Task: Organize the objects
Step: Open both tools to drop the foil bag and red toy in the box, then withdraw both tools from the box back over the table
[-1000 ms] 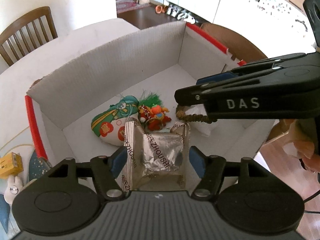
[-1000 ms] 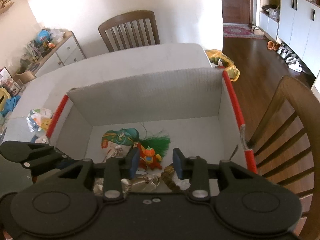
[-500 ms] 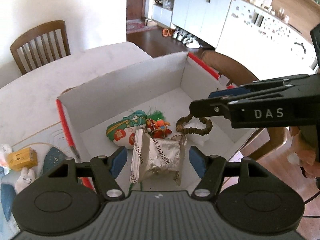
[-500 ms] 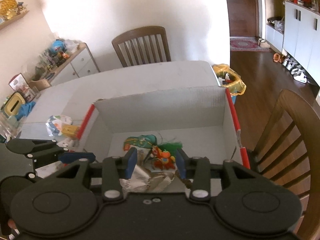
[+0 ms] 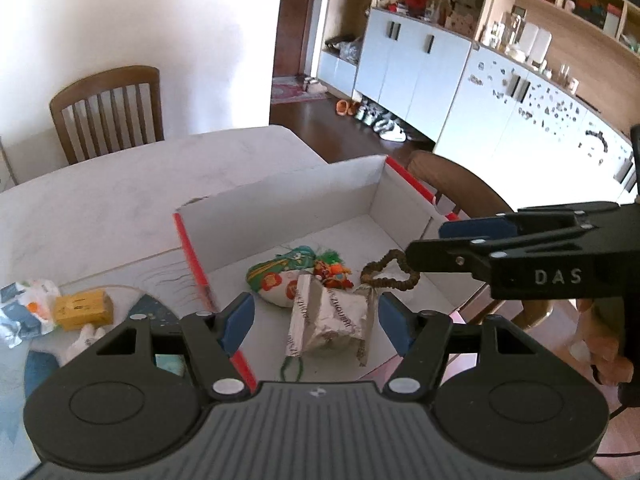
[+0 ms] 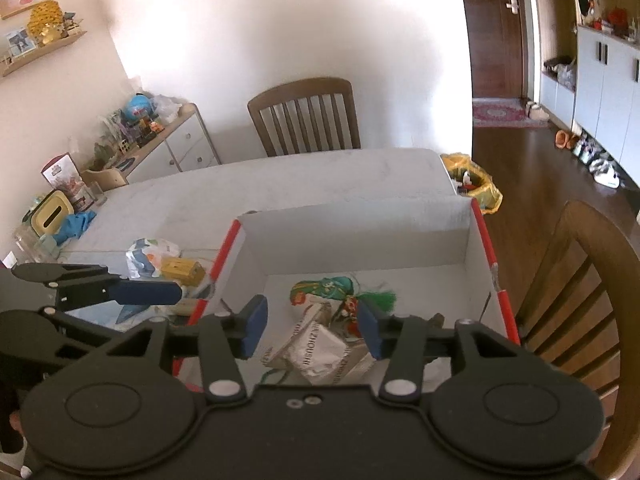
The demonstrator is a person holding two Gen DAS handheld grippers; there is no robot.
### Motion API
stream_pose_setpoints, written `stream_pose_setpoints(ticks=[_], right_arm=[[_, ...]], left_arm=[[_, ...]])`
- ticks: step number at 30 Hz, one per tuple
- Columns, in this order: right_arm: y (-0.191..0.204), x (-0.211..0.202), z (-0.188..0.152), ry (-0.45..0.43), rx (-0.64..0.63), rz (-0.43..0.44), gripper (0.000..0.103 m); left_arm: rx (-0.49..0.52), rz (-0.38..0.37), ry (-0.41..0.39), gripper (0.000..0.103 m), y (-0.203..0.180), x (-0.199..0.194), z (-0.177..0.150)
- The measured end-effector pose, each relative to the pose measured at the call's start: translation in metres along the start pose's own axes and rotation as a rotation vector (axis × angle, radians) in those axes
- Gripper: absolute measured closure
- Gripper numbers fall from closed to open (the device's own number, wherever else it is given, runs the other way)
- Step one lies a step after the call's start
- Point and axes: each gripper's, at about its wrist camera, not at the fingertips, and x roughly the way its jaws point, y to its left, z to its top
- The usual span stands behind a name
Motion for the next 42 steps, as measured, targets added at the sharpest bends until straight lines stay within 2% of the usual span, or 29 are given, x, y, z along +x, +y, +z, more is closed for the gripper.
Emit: stream_pose_setpoints(ticks=[5, 6, 7, 9, 11, 13, 15, 19, 21, 22, 24, 30, 42], right_arm=[[0.021, -0.009, -0.004, -0.037, -0.003, -0.015, 0.046], [0.026, -0.012, -0.005, -0.044, 0.000, -0.017, 0.043], [0.030, -0.013, -0.006, -0.051, 0.004, -0.018, 0.038], [0.039, -0.015, -0.009, -0.060, 0.008, -0.011, 0.035], [0.049, -0.015, -0.011, -0.060, 0.006, -0.016, 0.032], [0.059, -0.015, -0.014, -0.065, 0.011, -0.013, 0.024], [0.071, -0.014, -0.016, -0.069, 0.012, -0.004, 0.021], [0.094, -0.013, -0.022, -0.090, 0.007, 0.001, 0.003], [0.106, -0.010, -0.023, -0.093, -0.002, 0.010, 0.002], [0.112, -0.007, -0.024, -0.089, -0.007, 0.016, 0.001], [0.124, -0.002, -0.025, -0.080, -0.011, 0.020, 0.001], [0.151, 0.017, -0.030, -0.047, -0.007, 0.017, 0.001], [0.199, 0.068, -0.039, 0.046, -0.030, -0.015, 0.001]], left_arm=[[-0.010, 0.001, -0.042, 0.035, 0.016, -0.024, -0.007], [-0.008, 0.004, -0.053, 0.035, 0.020, -0.029, -0.009], [-0.004, 0.007, -0.060, 0.028, 0.024, -0.034, -0.011], [0.005, 0.007, -0.074, 0.020, 0.033, -0.044, -0.016], [0.014, 0.013, -0.083, 0.020, 0.041, -0.053, -0.022], [0.013, 0.019, -0.088, 0.020, 0.051, -0.060, -0.028], [0.004, 0.027, -0.092, 0.019, 0.062, -0.067, -0.033], [-0.020, 0.046, -0.101, 0.014, 0.087, -0.079, -0.044], [-0.028, 0.053, -0.102, 0.012, 0.099, -0.083, -0.048], [-0.034, 0.062, -0.104, 0.006, 0.106, -0.085, -0.050], [-0.051, 0.074, -0.117, 0.002, 0.120, -0.090, -0.054], [-0.099, 0.092, -0.149, 0.000, 0.163, -0.097, -0.062], [-0.095, 0.191, -0.119, 0.000, 0.251, -0.078, -0.068]])
